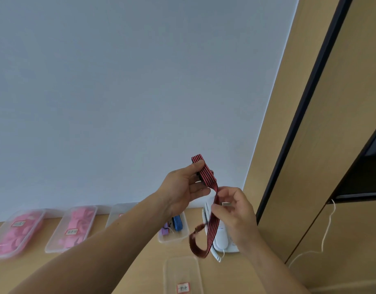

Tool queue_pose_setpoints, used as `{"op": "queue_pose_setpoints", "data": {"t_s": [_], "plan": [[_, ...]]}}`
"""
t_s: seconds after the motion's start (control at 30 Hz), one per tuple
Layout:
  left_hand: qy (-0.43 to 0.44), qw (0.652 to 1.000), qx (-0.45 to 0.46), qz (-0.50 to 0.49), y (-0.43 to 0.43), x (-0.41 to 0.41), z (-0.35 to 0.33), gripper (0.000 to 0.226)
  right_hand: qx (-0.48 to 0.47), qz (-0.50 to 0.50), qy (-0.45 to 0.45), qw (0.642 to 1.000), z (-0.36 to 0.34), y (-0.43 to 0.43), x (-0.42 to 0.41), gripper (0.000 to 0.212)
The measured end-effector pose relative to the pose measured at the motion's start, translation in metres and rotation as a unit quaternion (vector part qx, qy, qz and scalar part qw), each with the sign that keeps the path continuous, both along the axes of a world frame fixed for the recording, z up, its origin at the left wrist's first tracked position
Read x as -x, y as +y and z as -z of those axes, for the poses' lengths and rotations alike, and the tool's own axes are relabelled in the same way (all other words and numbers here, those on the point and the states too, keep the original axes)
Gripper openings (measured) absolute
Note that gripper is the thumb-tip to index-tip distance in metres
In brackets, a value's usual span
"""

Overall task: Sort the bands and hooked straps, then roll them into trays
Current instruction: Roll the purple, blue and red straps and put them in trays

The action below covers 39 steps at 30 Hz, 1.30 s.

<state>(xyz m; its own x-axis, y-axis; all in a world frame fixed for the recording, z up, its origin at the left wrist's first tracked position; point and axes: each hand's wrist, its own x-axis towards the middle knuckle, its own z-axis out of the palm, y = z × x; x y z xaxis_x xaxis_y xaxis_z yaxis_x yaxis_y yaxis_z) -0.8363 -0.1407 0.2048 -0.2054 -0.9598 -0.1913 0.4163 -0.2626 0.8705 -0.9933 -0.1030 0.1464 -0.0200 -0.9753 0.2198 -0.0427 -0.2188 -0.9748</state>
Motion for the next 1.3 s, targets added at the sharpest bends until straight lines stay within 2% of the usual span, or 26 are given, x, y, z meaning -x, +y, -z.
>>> {"op": "queue_pose_setpoints", "data": {"t_s": [0.07,0.2,0.3,0.43,0.63,0.73,0.83,0.97,1.1,1.2,1.3], "plan": [[0.014,1.0,0.01,0.014,0.002,0.004,-0.005,0.024,-0.025,0.0,-0.07,0.997,-0.006,-0.002,0.0,0.026],[0.019,0.997,0.06,0.041,0.005,0.011,-0.016,0.028,-0.034,0.011,-0.118,0.992,-0.021,-0.004,-0.001,0.002],[-0.032,0.994,0.103,0.023,0.002,0.01,-0.018,0.027,-0.024,0.002,-0.079,0.997,-0.026,-0.004,-0.001,0.017],[-0.082,0.99,0.111,-0.022,-0.001,0.006,-0.006,0.027,-0.062,0.004,0.006,0.998,-0.025,-0.004,-0.006,0.018],[-0.137,0.977,0.142,-0.078,-0.001,0.002,0.01,0.026,-0.109,-0.026,0.025,0.993,-0.017,0.001,-0.014,0.024],[-0.195,0.961,0.174,-0.091,-0.003,-0.005,0.012,0.029,-0.132,-0.046,-0.01,0.99,-0.016,0.002,-0.015,0.035],[-0.248,0.935,0.235,-0.092,-0.002,-0.008,0.019,0.023,-0.129,-0.045,-0.047,0.989,-0.017,0.002,-0.019,0.041],[-0.288,0.897,0.329,-0.071,0.002,-0.011,0.029,0.032,-0.114,-0.026,-0.057,0.992,-0.017,0.002,-0.022,0.044],[-0.434,0.795,0.407,-0.112,0.003,-0.015,0.044,0.045,-0.093,-0.012,-0.079,0.992,-0.022,0.003,-0.022,0.048],[-0.449,0.762,0.452,-0.119,0.006,-0.015,0.053,0.045,-0.1,-0.019,-0.097,0.99,-0.025,0.004,-0.022,0.053],[-0.489,0.691,0.515,-0.135,0.005,-0.013,0.054,0.053,-0.115,-0.002,-0.102,0.988,-0.026,0.004,-0.021,0.054]]}}
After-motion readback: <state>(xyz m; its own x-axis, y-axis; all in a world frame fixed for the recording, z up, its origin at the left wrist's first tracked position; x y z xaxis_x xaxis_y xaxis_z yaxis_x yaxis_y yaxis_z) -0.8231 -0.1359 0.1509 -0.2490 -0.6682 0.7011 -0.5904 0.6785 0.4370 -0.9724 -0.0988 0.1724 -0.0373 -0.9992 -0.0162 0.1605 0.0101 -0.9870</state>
